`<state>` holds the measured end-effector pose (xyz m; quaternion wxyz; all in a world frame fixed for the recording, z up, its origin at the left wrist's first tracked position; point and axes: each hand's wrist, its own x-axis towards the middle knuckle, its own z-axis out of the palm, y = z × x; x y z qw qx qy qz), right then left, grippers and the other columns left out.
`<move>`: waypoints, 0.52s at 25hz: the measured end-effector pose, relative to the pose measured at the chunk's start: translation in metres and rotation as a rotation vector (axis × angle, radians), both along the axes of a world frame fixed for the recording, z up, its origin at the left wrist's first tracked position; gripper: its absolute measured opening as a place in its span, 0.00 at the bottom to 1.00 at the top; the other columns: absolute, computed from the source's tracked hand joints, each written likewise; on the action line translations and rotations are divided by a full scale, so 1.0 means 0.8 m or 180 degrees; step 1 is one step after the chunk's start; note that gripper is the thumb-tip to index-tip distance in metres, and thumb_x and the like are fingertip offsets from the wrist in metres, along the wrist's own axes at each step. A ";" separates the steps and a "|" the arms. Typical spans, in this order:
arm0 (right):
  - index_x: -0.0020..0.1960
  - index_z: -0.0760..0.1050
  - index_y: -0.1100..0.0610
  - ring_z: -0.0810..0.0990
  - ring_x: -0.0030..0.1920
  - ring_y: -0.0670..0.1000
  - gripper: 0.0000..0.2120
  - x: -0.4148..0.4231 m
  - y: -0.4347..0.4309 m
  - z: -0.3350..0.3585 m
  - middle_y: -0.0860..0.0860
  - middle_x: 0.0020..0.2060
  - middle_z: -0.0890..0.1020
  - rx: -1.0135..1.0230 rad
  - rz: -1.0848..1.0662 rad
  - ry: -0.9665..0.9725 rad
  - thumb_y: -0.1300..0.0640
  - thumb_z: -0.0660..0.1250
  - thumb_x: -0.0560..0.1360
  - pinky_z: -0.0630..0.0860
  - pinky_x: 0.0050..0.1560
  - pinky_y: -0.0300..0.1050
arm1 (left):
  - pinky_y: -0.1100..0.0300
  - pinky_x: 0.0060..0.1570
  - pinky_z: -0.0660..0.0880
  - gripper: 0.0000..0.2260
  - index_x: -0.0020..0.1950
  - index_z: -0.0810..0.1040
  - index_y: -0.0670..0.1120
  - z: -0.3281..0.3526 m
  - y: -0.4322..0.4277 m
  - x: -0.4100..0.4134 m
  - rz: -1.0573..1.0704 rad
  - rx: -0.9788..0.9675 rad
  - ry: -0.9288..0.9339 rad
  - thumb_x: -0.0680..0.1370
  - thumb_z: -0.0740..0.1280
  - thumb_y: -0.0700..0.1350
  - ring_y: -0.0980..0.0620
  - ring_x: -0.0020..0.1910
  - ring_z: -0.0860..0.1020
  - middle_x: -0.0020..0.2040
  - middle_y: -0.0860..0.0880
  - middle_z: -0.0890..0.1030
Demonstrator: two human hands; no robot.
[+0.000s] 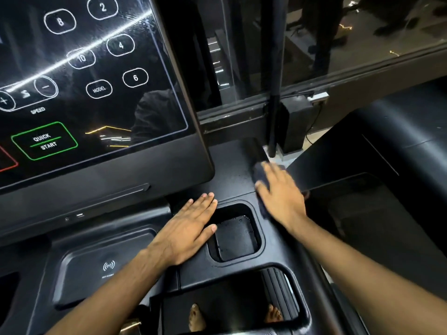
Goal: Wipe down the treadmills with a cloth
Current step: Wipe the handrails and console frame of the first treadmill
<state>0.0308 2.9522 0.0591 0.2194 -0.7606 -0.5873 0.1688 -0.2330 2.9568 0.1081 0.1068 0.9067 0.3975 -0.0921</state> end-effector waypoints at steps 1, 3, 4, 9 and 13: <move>0.80 0.58 0.45 0.59 0.79 0.55 0.28 -0.008 -0.025 -0.004 0.47 0.80 0.60 0.0308 0.0518 -0.0165 0.41 0.54 0.82 0.67 0.70 0.56 | 0.60 0.75 0.36 0.29 0.79 0.43 0.51 0.001 0.000 0.003 -0.0003 0.0011 -0.0012 0.81 0.43 0.60 0.61 0.76 0.35 0.78 0.54 0.39; 0.79 0.60 0.42 0.56 0.80 0.53 0.28 0.009 -0.047 -0.013 0.44 0.80 0.59 0.0552 0.1377 -0.0388 0.39 0.54 0.80 0.67 0.70 0.57 | 0.62 0.73 0.33 0.29 0.79 0.43 0.51 0.001 0.001 0.003 -0.0031 0.0036 -0.0002 0.81 0.43 0.59 0.61 0.75 0.34 0.78 0.55 0.39; 0.80 0.58 0.42 0.54 0.80 0.52 0.28 0.018 -0.042 -0.015 0.44 0.80 0.58 0.0409 0.1004 -0.0079 0.40 0.54 0.81 0.65 0.73 0.57 | 0.63 0.73 0.33 0.29 0.79 0.43 0.51 0.001 0.002 0.003 -0.0042 0.0029 -0.0006 0.81 0.43 0.59 0.62 0.75 0.35 0.78 0.55 0.39; 0.80 0.58 0.44 0.57 0.80 0.54 0.28 -0.028 -0.095 -0.010 0.46 0.81 0.58 0.0517 0.0695 -0.0428 0.40 0.52 0.81 0.68 0.69 0.58 | 0.65 0.73 0.36 0.28 0.80 0.46 0.50 -0.004 -0.003 0.016 0.0159 -0.0279 -0.0464 0.83 0.50 0.57 0.63 0.76 0.37 0.79 0.54 0.42; 0.81 0.55 0.43 0.54 0.80 0.53 0.29 -0.004 -0.040 -0.001 0.45 0.81 0.56 -0.0125 -0.0244 0.0167 0.41 0.55 0.82 0.66 0.72 0.57 | 0.58 0.77 0.41 0.32 0.80 0.46 0.50 -0.008 0.006 0.027 0.0005 -0.0213 -0.0295 0.78 0.42 0.62 0.62 0.76 0.37 0.79 0.54 0.43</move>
